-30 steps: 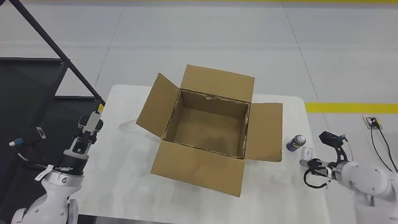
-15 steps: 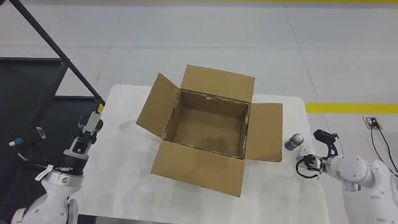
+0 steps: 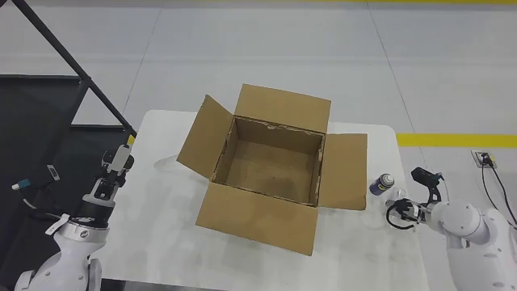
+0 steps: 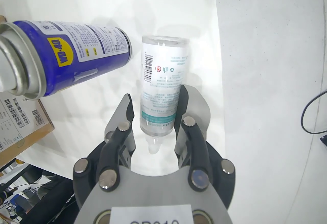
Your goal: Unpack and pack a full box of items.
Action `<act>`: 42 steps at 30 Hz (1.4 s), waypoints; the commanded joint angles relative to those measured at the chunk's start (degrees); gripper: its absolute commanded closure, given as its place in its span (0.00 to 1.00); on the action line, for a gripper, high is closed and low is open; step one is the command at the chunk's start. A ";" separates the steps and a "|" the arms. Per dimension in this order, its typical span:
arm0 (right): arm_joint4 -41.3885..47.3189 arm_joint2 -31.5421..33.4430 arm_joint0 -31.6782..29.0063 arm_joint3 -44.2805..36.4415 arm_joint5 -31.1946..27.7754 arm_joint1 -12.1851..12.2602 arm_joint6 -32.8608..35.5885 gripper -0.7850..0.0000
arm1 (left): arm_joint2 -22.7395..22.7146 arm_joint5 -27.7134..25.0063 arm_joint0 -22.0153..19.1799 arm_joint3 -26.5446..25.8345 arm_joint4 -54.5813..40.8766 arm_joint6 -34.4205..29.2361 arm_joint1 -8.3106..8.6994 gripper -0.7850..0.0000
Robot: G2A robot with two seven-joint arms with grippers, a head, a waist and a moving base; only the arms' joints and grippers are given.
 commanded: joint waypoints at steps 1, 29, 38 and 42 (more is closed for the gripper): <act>0.84 0.53 -1.04 -1.56 0.06 0.12 -0.48 0.37 | 0.00 0.00 0.00 0.00 0.00 0.00 0.00 0.00; 19.79 6.26 -17.30 -33.65 6.45 -1.08 -30.23 0.00 | -2.34 -8.46 5.16 5.47 9.10 -15.14 2.21 0.00; 24.40 5.96 -17.94 -36.42 0.32 -1.15 -31.90 0.00 | 1.79 -6.48 4.37 8.92 9.70 -27.40 3.11 0.00; 24.40 5.96 -17.94 -36.42 0.32 -1.15 -31.90 0.00 | 1.79 -6.48 4.37 8.92 9.70 -27.40 3.11 0.00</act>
